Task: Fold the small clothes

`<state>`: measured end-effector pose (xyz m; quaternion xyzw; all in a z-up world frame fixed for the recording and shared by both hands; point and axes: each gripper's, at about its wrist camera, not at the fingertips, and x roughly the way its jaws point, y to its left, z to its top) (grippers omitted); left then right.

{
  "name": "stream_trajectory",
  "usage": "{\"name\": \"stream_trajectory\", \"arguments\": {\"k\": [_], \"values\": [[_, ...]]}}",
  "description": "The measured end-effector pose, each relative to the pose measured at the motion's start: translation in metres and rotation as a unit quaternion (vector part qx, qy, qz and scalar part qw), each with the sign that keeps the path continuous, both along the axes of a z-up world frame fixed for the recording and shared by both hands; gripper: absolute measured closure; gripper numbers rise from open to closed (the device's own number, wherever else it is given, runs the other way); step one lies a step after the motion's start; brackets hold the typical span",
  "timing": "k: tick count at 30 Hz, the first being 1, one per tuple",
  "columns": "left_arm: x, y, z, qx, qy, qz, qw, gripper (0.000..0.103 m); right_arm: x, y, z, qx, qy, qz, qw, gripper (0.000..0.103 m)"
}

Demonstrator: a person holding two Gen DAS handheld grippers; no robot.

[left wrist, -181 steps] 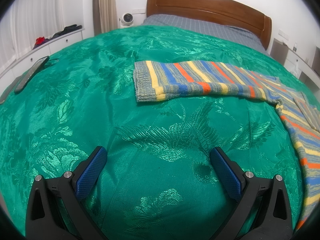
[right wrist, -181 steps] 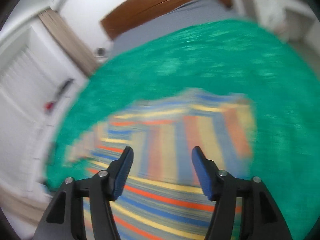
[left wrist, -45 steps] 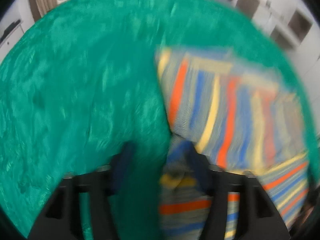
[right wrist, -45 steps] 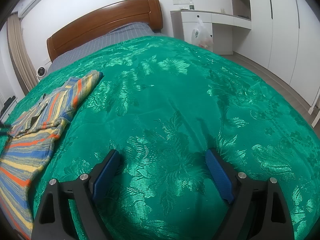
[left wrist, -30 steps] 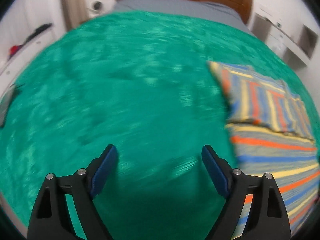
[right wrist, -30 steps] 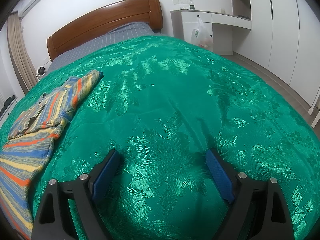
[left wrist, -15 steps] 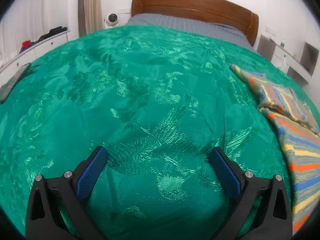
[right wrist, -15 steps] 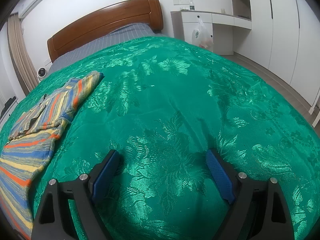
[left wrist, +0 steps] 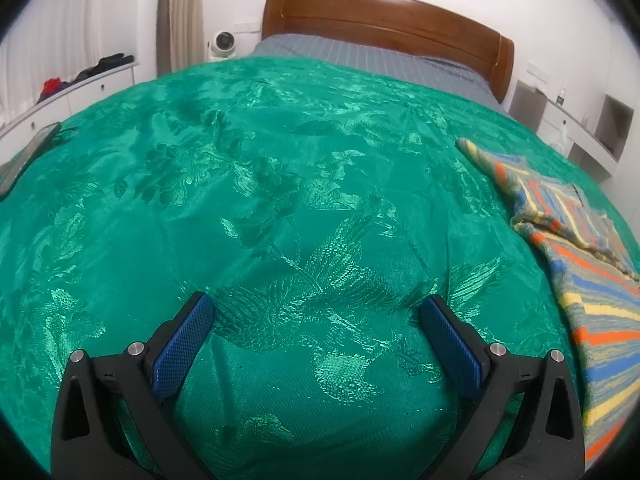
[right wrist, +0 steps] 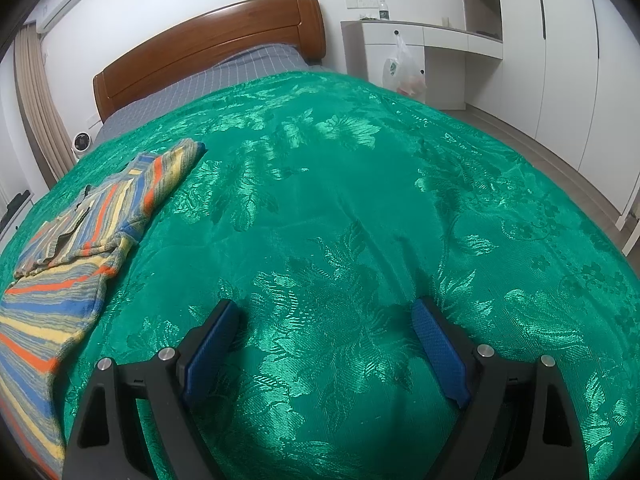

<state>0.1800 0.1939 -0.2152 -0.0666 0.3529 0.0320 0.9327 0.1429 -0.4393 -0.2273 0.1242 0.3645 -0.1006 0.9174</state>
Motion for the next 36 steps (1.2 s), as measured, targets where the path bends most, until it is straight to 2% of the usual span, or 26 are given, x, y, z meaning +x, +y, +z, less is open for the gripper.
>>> {"name": "stream_trajectory", "arguments": {"k": [36], "values": [[-0.0002,0.0002,0.0,-0.001,-0.001,0.0,1.0,0.001,-0.0018,-0.0026,-0.0019,0.006,-0.004,0.001,1.0,0.015]]}}
